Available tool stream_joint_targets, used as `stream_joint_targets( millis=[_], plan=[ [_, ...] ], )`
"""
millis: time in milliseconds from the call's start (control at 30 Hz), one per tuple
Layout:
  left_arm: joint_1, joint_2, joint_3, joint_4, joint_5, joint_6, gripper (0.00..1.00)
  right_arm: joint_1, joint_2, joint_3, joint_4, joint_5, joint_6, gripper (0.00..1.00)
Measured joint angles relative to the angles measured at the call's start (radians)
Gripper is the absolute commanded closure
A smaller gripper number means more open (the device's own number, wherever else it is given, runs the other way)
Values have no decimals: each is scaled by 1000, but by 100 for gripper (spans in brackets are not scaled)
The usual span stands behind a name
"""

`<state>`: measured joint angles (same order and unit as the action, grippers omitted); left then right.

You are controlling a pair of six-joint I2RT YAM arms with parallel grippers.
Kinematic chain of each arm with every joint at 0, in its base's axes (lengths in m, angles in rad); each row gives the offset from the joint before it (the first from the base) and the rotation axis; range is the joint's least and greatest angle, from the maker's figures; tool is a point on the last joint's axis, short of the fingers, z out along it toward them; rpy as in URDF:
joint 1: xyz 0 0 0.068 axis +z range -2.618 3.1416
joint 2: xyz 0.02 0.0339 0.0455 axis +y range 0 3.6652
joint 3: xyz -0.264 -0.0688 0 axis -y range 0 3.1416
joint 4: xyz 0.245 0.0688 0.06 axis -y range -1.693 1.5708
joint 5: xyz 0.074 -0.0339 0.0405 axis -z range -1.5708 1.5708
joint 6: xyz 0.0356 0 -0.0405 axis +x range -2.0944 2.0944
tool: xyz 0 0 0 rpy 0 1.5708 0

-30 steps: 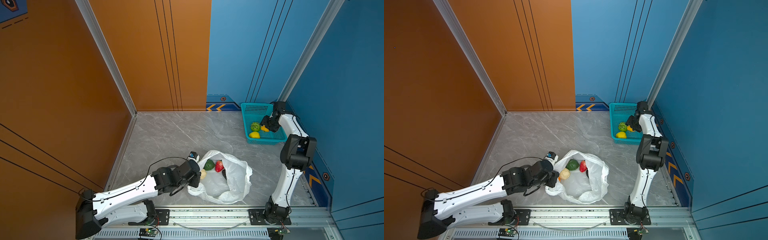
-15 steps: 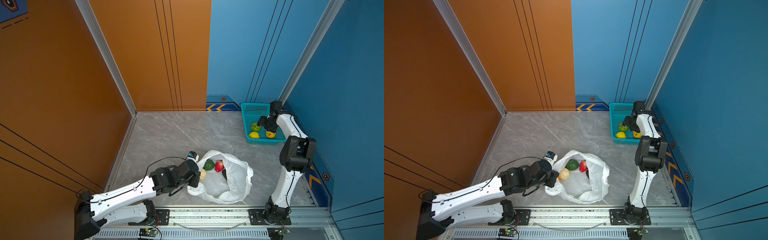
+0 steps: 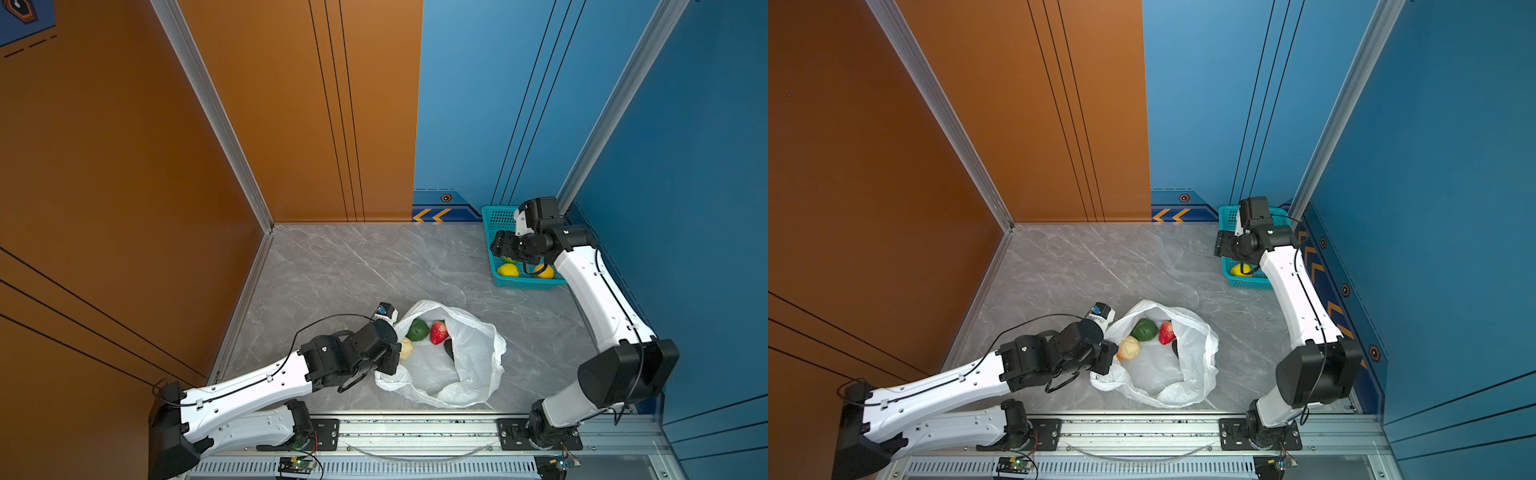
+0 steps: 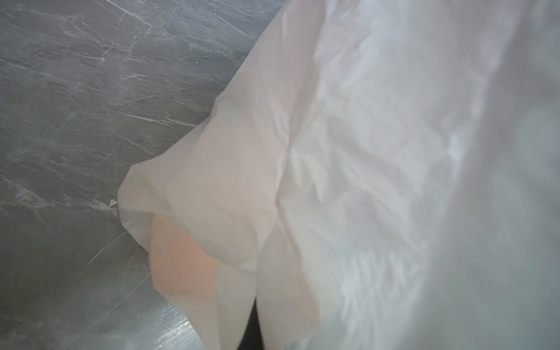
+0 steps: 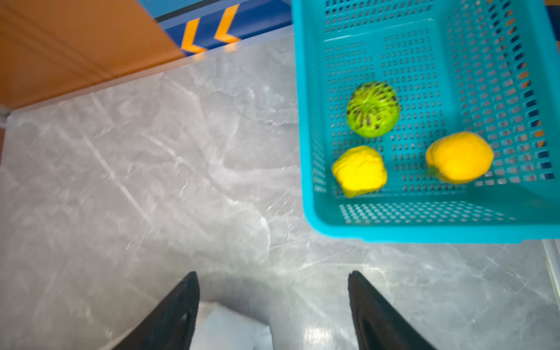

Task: Untie the knot of the plastic bag and take out the fruit
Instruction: 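Move the right gripper back into the bag toward the remaining fruit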

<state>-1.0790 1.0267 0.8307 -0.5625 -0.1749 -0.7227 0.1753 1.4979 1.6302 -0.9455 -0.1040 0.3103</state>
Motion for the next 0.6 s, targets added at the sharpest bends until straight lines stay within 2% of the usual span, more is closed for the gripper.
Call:
stream_joint_targets(
  millis=[267,600],
  plan=[
    [0,1,0,18,0,6,100,327,-204,-11,-153,-3,45,20],
    [0,14,0,25,0,23,100,729,-258,-75,-196,53,208,20]
  ],
)
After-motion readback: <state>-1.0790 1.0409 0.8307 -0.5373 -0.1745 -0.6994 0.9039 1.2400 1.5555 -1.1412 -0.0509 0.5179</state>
